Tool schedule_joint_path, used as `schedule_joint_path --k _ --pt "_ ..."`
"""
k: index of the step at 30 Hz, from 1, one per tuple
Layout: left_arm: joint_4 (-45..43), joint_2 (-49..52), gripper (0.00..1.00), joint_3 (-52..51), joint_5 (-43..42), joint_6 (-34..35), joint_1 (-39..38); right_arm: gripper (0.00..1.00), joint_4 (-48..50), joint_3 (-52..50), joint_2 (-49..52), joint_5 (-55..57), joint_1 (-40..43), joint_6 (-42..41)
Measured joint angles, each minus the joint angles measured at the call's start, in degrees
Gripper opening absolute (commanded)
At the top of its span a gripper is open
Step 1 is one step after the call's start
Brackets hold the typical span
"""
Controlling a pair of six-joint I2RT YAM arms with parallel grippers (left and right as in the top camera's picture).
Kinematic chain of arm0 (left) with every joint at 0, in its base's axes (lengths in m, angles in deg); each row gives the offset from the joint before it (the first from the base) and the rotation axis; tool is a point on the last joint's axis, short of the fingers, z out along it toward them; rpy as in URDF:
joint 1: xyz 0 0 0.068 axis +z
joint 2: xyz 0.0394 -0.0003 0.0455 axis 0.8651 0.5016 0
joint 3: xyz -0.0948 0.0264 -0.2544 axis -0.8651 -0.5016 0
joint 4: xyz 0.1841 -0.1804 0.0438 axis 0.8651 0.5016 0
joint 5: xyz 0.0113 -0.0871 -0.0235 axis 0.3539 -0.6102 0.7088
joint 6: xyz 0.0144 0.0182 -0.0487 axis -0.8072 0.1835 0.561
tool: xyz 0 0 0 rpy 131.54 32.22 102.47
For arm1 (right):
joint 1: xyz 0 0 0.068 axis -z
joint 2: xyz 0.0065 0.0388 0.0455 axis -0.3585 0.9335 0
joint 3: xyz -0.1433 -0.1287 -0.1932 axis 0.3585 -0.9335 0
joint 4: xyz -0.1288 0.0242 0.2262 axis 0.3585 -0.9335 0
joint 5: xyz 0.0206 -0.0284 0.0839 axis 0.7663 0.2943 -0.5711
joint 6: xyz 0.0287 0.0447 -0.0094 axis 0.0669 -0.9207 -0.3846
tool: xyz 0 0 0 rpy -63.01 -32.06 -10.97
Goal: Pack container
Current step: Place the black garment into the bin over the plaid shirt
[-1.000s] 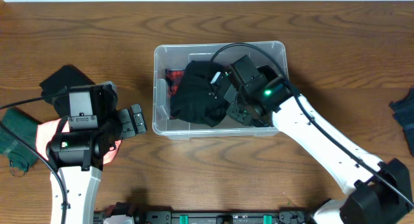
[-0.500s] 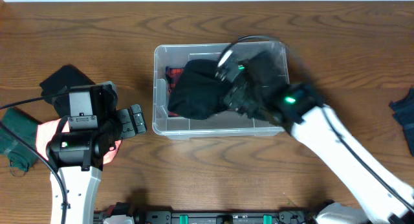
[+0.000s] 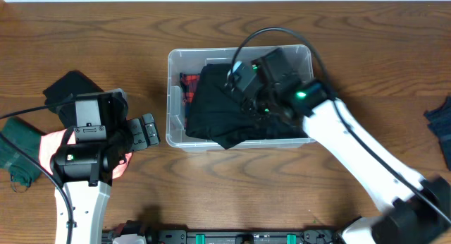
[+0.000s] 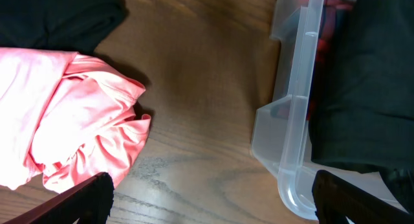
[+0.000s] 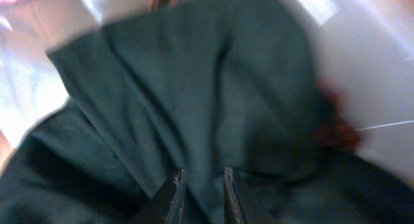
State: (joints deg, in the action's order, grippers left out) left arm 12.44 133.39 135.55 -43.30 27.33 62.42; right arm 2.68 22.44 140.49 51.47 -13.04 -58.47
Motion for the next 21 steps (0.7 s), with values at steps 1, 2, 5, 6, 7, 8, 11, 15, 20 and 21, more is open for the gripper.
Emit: schedule_joint_path --k 1,2,5,6,7,8,11,15,20,21 --pt "0.0 0.0 0.98 0.0 0.0 0.0 0.0 0.14 -0.6 0.0 1.6 -0.5 -0.1 -0.3" --pt "0.0 0.0 0.98 0.0 0.0 0.0 0.0 0.14 -1.3 0.0 3.4 -1.1 -0.4 -0.5" --pt "0.0 0.0 0.98 0.0 0.0 0.0 0.0 0.16 -2.6 -0.1 8.3 -3.6 -0.7 -0.8" --pt "0.0 0.0 0.98 0.0 0.0 0.0 0.0 0.17 -2.8 -0.1 10.1 -4.3 -0.7 -0.7" --pt "0.0 0.0 0.98 0.0 0.0 0.0 0.0 0.19 -2.9 -0.1 11.3 -4.8 -0.7 -0.7" --pt "0.0 0.0 0.98 0.0 0.0 0.0 0.0 0.22 -2.9 -0.1 12.6 -5.3 -0.7 -0.7" --pt "0.0 0.0 0.98 0.0 0.0 0.0 0.0 0.32 -2.4 0.0 15.3 -5.9 -0.7 -1.0" --pt "0.0 0.0 0.98 0.0 0.0 0.0 0.0 0.34 -0.9 0.0 16.1 -4.5 -0.7 -3.1" --pt "0.0 0.0 0.98 0.0 0.0 0.0 0.0 0.4 -0.5 0.4 15.6 -1.8 -0.2 -5.6" --pt "0.0 0.0 0.98 0.0 0.0 0.0 0.0 0.41 -0.5 0.5 15.0 -0.6 0.2 -5.9"
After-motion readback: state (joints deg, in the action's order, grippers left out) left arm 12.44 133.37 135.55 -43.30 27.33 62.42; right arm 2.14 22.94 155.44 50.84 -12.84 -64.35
